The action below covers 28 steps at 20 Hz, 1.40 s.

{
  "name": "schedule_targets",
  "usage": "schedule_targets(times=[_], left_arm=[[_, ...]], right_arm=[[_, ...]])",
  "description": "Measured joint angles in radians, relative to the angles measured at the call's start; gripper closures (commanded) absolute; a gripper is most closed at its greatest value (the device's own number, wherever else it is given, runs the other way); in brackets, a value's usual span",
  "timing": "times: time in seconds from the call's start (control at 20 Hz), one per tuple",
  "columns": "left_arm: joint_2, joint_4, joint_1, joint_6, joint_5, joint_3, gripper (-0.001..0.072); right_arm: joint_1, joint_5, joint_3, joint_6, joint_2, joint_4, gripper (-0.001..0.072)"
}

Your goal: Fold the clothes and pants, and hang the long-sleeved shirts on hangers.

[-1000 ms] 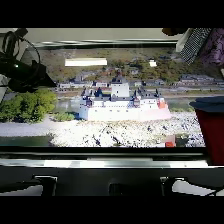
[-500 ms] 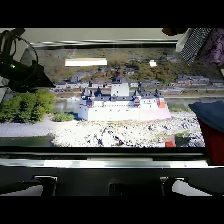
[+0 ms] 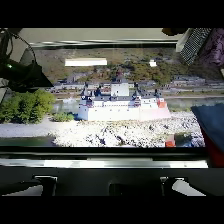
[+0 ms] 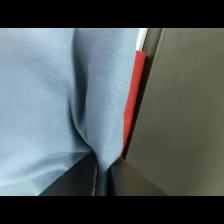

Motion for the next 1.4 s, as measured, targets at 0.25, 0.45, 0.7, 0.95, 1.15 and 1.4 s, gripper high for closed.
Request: schedule_targets(times=[0.25, 0.45, 0.7, 0.95, 1.15, 1.4], left_arm=[[0.0, 0.0, 0.0, 0.002, 0.002, 0.0, 0.0691], [0.0, 0.0, 0.0, 0.003, 0.002, 0.0, 0.0691], [-0.001, 0.0, 0.0, 0.003, 0.003, 0.0, 0.069], [0.002, 0.006, 0.0, 0.005, 0.068, -0.029, 0.0692], [0.056, 0.071, -0.018, 0.031, 0.154, -0.118, 0.0692], [0.207, 0.2, -0.042, 0.058, 0.23, -0.307, 0.0691]], right_arm=[[-0.025, -0.049, -0.067, 0.003, 0.002, -0.003, 0.0675], [-0.031, -0.074, -0.101, 0.003, 0.003, -0.013, 0.0256], [-0.027, -0.049, -0.097, 0.0, 0.012, -0.015, 0.0479], [0.117, -0.18, -0.055, -0.047, 0.091, 0.209, 0.0685], [0.449, -0.322, -0.045, -0.171, 0.162, 0.412, 0.0684], [0.877, -0.341, -0.043, -0.346, 0.191, 0.485, 0.0684]])
